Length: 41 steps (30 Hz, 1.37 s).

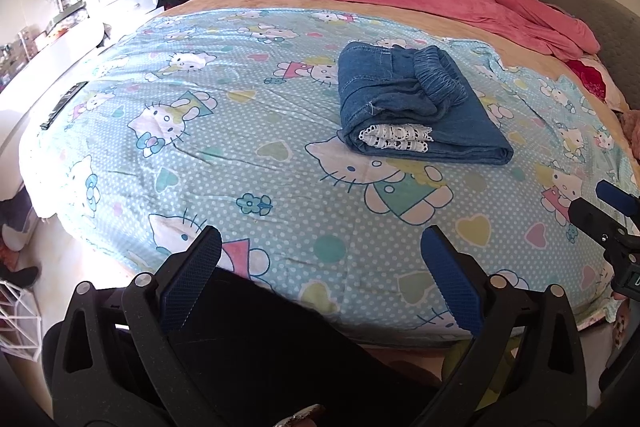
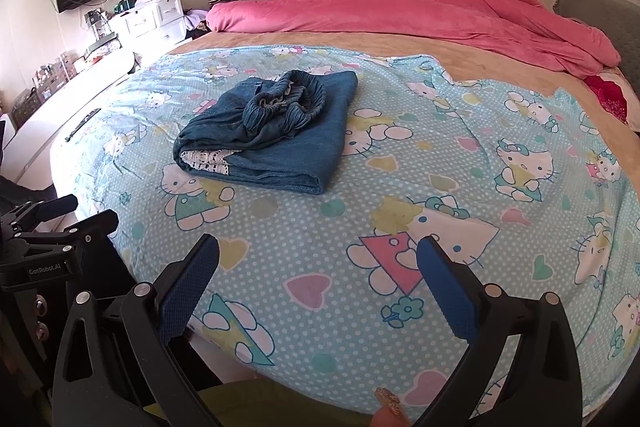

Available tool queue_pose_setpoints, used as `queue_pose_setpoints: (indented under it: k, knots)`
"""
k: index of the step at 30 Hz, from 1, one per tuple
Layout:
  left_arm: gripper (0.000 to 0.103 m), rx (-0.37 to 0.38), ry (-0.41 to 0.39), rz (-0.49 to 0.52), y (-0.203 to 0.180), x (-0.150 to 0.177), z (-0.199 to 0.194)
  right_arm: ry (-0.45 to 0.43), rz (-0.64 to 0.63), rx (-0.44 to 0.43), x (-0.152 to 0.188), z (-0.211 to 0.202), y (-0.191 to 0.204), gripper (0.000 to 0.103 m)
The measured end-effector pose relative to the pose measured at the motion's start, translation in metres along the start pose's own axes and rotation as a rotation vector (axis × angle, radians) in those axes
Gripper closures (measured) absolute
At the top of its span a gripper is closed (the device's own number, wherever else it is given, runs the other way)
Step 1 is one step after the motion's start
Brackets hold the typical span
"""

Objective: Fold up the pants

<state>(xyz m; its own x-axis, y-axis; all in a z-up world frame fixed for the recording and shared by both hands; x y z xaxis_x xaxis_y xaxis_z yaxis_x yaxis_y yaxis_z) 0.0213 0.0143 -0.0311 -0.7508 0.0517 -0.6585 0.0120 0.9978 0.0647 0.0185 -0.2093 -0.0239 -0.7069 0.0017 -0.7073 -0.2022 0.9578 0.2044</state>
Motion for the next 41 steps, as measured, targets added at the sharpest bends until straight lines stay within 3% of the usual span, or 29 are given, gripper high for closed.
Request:
queue_pose_setpoints:
  k: [21,28,30,33,35,37,41]
  knots:
    - [0.009,-0.001,0.008,0.004,0.001,0.002,0.001,0.006,0.001,0.02,0.003,0.005,-0.001,0.004]
    - [0.009,-0.072,0.054,-0.038,0.013,0.007,0.011,0.003,0.016,0.061,0.002,0.006,-0.014,0.004]
    - [0.009,-0.075,0.036,-0.05,0.02,0.007,0.01,0.002,0.033,0.083,0.002,0.007,-0.025,0.004]
    - [0.009,-0.029,0.028,-0.077,0.035,-0.005,0.016,-0.018,0.097,0.138,-0.003,0.005,-0.062,0.005]
    - [0.009,-0.056,0.054,-0.074,0.047,-0.017,0.03,-0.029,0.138,0.186,-0.011,0.004,-0.093,0.005]
    - [0.009,-0.074,0.112,-0.097,0.07,-0.033,0.055,-0.063,0.194,0.293,-0.025,-0.001,-0.144,0.005]
    - [0.009,-0.224,0.158,-0.117,0.132,-0.077,0.107,-0.077,0.301,0.492,-0.062,-0.008,-0.264,0.005]
Point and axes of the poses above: each gripper's, at about its wrist camera, not at the fingertips, and z roughly the way its jaws point, y to its left, x to its underside, the point moved 3 cm from there along z, roughly the way its jaws point, and after that the axes turned 6 degrees about z, right-handed, at the moved point
